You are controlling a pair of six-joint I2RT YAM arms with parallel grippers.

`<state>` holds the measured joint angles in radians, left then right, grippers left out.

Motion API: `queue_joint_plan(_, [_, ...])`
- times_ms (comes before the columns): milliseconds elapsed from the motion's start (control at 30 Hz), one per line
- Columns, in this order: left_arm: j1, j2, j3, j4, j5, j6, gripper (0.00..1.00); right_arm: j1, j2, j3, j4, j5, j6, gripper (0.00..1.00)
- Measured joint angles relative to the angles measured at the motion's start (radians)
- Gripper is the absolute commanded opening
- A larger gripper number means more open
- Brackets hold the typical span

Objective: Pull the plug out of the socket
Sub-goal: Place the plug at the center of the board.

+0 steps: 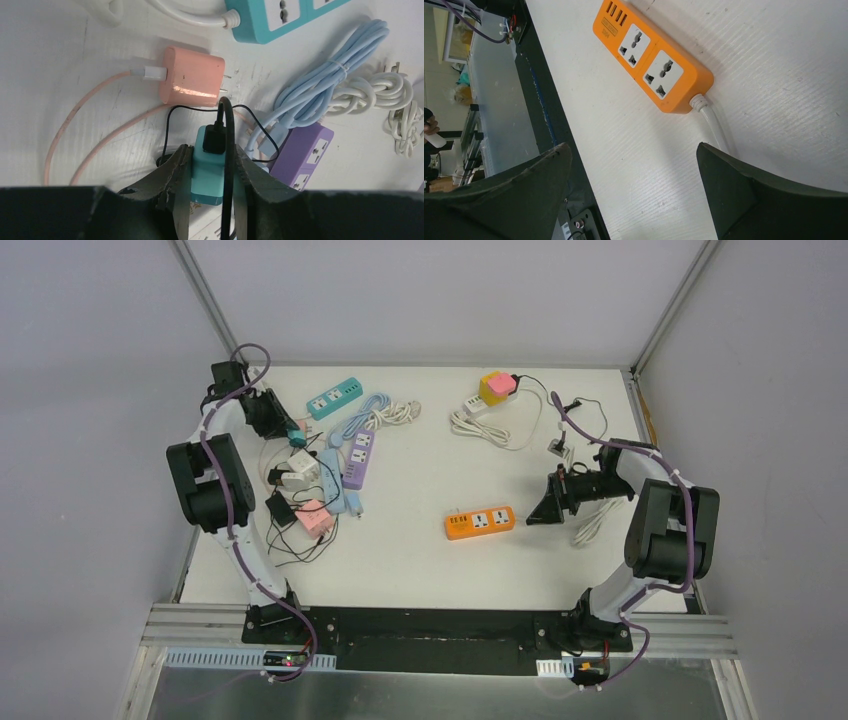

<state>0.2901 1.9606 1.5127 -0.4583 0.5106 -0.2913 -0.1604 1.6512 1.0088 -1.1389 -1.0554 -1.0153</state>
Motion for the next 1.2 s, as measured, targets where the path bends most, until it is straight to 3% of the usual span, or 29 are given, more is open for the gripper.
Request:
queue_joint_plan(233, [0.0, 0.042, 0.0, -0.003, 0.008, -0.041, 0.7, 0.0, 0.0, 0.0, -0.017, 0.0, -0.015, 1.0])
queue_joint_plan(333, [0.0, 0.033, -0.001, 0.001, 0.0, -0.045, 0.84, 0.0, 0.0, 0.0, -0.019, 0.0, -0.018, 1.0])
queue_joint_plan(600, [0.006, -0.127, -0.024, -0.005, -0.072, -0.017, 0.89, 0.0, 0.0, 0.0, -0.035, 0.0, -0.039, 1.0])
queue_joint_plan(700, [0.009, -0.233, -0.05, -0.003, -0.099, 0.0, 0.99, 0.0, 0.0, 0.001, -0.039, 0.0, -0.047, 1.0])
queue_joint_plan(967, [0.012, -0.634, -0.229, 0.007, -0.097, 0.001, 0.99, 0.0, -0.05, 0.006, -0.046, 0.045, -0.068, 1.0])
queue_joint_plan(1200, [0.012, -0.97, -0.417, 0.023, -0.087, -0.063, 0.99, 0.0, -0.17, 0.115, -0.053, 0.154, -0.061, 1.0])
